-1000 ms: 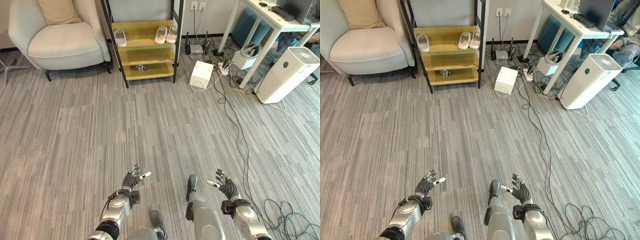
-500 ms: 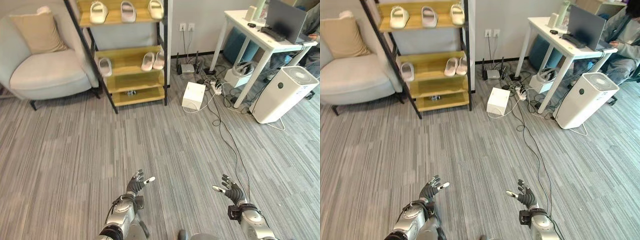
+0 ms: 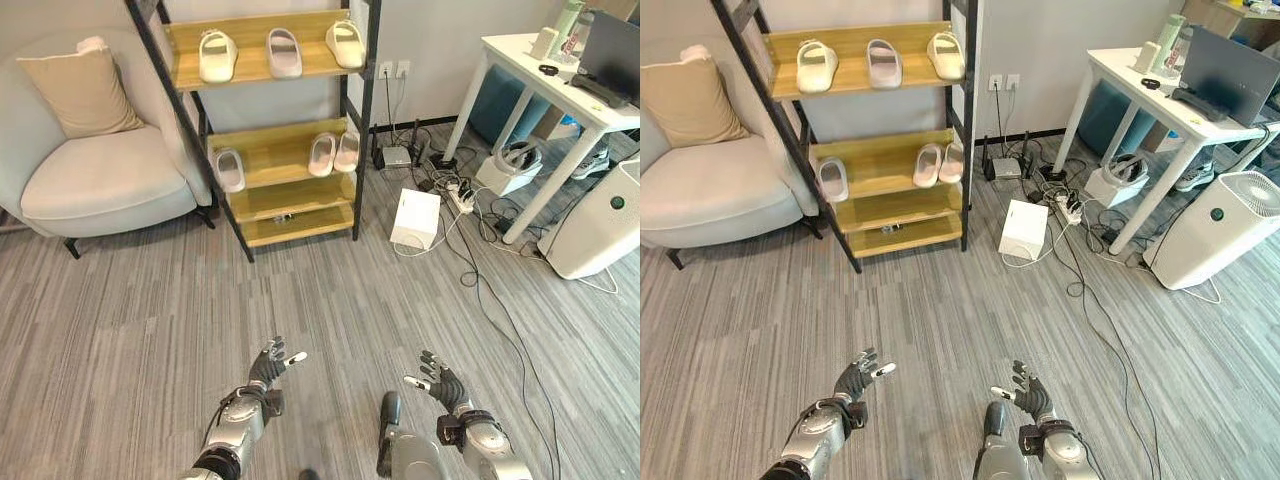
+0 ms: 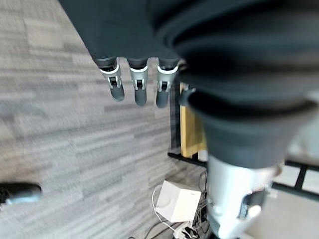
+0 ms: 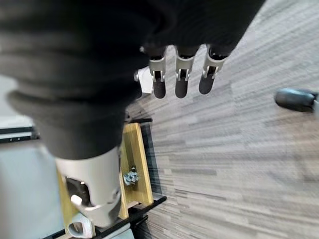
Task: Arrange the slippers neatly on the shoe rack.
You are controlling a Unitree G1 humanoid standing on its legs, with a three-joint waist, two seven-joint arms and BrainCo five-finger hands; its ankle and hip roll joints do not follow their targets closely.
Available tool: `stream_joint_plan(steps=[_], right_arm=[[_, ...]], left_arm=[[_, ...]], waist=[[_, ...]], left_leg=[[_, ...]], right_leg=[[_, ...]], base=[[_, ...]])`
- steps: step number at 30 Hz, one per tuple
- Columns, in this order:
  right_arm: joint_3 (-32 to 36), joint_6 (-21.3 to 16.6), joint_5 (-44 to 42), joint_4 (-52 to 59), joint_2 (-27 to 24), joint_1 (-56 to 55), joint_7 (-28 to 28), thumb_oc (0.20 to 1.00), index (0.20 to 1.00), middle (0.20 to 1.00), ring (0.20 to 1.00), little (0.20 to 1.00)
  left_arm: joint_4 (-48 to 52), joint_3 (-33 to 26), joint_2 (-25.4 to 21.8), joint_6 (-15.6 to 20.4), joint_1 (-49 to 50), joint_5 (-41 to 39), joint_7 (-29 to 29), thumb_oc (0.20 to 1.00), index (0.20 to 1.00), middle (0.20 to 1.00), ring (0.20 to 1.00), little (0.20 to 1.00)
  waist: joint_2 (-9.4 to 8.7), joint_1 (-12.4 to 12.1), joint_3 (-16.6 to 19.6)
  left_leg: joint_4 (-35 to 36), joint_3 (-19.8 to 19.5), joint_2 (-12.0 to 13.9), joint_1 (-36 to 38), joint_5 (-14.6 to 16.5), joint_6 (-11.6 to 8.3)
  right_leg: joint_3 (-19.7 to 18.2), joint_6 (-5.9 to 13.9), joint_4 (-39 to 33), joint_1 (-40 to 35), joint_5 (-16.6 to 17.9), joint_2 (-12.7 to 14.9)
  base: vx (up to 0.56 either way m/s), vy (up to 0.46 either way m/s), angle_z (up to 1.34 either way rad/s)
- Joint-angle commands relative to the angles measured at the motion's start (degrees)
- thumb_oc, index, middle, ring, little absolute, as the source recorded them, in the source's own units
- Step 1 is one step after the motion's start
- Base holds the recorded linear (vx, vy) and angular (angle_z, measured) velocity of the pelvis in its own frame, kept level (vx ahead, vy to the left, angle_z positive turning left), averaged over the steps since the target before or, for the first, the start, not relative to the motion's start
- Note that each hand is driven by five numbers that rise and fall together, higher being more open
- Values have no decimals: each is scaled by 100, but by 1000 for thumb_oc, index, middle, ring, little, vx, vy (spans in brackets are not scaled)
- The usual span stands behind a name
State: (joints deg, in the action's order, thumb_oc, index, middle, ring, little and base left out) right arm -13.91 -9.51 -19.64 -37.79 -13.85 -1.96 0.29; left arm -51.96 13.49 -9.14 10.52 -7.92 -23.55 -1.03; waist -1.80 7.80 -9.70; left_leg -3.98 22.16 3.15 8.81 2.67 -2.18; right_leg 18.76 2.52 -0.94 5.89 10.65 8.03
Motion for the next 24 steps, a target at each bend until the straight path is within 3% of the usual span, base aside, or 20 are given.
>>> stream_joint_plan(steps=[1,2,5,6,7,11,13,15,18,19,20,22,24], right_arm=[[123,-210,-134,276,-317,243,57,1000,1000,1000,1000,1000],[130,-200,-175,236,-359,261,51,1000,1000,1000,1000,1000],[122,-187,-181,186,-362,271,93,1000,1000,1000,1000,1000],[119,-194,-166,152,-350,252,107,1000,1000,1000,1000,1000],[103,-201,-155,93,-338,267,112,1000,1000,1000,1000,1000],[62,-198,-141,49,-352,261,158,1000,1000,1000,1000,1000],[1,-159,-51,14,-330,228,226,1000,1000,1000,1000,1000],[58,-143,-34,-29,-263,182,235,1000,1000,1000,1000,1000],[64,-148,-68,-66,-167,196,218,1000,1000,1000,1000,1000],[62,-163,-84,-93,-127,237,188,1000,1000,1000,1000,1000],[68,-165,-108,-101,-96,236,188,1000,1000,1000,1000,1000],[73,-169,-172,-135,-49,259,209,1000,1000,1000,1000,1000],[78,-168,-184,-133,-44,268,213,1000,1000,1000,1000,1000]], left_arm=[[289,112,31,202,-416,99,53,1000,1000,1000,1000,1000],[302,153,50,203,-456,86,25,1000,1000,1000,1000,1000],[254,127,36,214,-435,97,-2,1000,1000,1000,1000,1000],[229,90,33,230,-408,89,-34,1000,1000,1000,1000,1000],[140,36,30,253,-404,99,-82,1000,1000,1000,1000,1000],[86,-24,-10,279,-387,148,-81,1000,1000,1000,1000,1000],[64,-154,-13,275,-212,113,-56,1000,1000,1000,1000,1000],[88,-197,-33,246,-119,156,-36,1000,1000,1000,1000,1000],[164,-165,-113,232,-89,152,-18,1000,1000,1000,1000,1000],[198,-144,-158,231,-90,137,-3,1000,1000,1000,1000,1000],[203,-139,-172,228,-99,141,-5,1000,1000,1000,1000,1000],[152,-150,-196,246,-159,120,-21,1000,1000,1000,1000,1000],[138,-139,-191,258,-182,108,-19,1000,1000,1000,1000,1000]], waist=[[-74,116,-98],[-134,56,-140],[-203,-46,-135],[-189,-109,-102],[-122,-188,-94],[-117,-274,-123],[-49,-356,14],[-140,-413,140],[-223,-467,35],[-234,-443,-102],[-181,-423,-142],[-79,-235,-269],[-80,-160,-341]], left_leg=[[-1143,-132,842,-429,-887,-593],[-1501,-415,740,-694,-1034,-571],[-1065,-301,626,-1094,-905,-461],[-575,-125,643,-1259,-921,-434],[94,-97,696,-1449,-1306,-493],[695,34,778,-1688,-1652,-628],[831,54,725,-1539,-1742,-557],[640,134,458,-1436,-1440,-288],[556,177,232,-1287,-1159,16],[604,177,52,-1075,-964,204],[666,154,50,-961,-911,237],[852,26,-24,-597,-775,206],[859,-40,-61,-503,-726,188]], right_leg=[[-157,139,198,-428,-470,53],[-160,36,173,-584,-581,29],[-250,55,60,-817,-663,2],[-267,92,-2,-943,-762,-28],[-333,127,-103,-1136,-864,-120],[-390,180,-250,-1499,-980,-138],[-489,274,-296,-1784,-1130,-106],[-591,383,176,-1794,-1221,152],[-746,476,1587,-1199,-716,483],[-860,474,2435,-856,-291,651],[-904,453,2664,-587,-250,617],[-1001,401,2376,92,-393,411],[-959,407,2069,145,-390,407]], base=[[143,-213,-1],[277,-282,-2],[227,-105,-12],[421,17,-17],[352,39,-21],[349,93,-28],[638,281,-23],[441,293,-54],[211,248,-17],[185,284,11],[218,261,27],[255,92,54],[169,-4,49]])
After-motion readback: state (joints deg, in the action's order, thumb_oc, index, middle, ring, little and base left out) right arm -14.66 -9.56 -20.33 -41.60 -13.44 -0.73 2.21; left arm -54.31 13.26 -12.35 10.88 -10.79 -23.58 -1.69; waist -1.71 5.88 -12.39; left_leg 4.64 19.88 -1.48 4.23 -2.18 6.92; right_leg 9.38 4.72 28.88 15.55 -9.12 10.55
